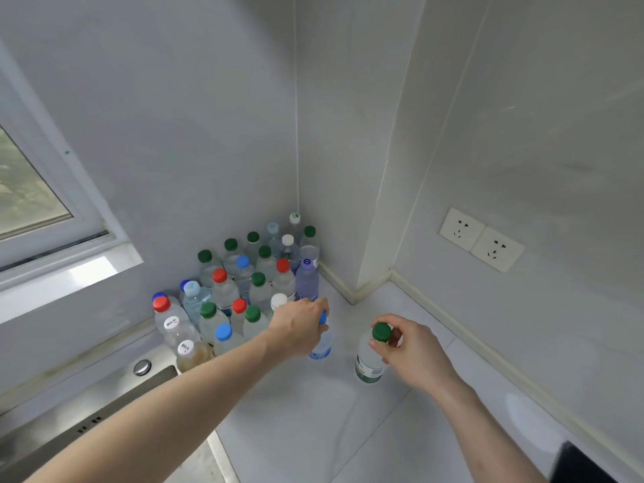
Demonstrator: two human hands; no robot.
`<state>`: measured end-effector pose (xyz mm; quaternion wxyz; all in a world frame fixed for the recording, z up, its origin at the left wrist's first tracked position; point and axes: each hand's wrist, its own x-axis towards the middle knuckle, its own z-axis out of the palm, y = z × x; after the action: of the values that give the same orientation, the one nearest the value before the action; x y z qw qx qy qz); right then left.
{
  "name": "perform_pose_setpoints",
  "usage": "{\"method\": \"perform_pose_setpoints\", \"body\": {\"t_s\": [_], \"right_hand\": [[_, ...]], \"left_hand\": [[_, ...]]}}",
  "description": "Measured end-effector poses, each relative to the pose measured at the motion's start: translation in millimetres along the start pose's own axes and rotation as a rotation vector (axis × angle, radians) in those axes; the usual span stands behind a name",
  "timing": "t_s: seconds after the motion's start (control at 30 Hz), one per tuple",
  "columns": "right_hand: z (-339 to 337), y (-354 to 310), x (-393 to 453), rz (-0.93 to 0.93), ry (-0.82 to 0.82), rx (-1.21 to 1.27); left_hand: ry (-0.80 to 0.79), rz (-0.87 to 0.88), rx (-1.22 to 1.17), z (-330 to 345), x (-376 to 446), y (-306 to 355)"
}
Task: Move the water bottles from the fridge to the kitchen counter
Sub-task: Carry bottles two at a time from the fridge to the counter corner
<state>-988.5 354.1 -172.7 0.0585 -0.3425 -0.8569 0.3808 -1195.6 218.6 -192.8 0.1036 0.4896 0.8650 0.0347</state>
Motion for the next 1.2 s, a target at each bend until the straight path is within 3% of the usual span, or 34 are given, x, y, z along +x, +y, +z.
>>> {"method": "perform_pose_setpoints", "body": {"t_s": [0.23,0.7,1.2], "right_hand": [[10.1,-8.8,66.1,-0.004,-0.034,-0.054],[60.2,-25.1,162.5,0.091,-0.083,-0.008],[86.5,-48.0,211.3,0.084,-0.073,-0.036]], "left_hand": [[-0.116,-0.061,0.136,2.8,50.2,-17.3],[-0.015,-0.124,0.170,7.8,89.5,-45.8],[0.059,-0.155,0.150,-11.9,89.5,-56.4]]}}
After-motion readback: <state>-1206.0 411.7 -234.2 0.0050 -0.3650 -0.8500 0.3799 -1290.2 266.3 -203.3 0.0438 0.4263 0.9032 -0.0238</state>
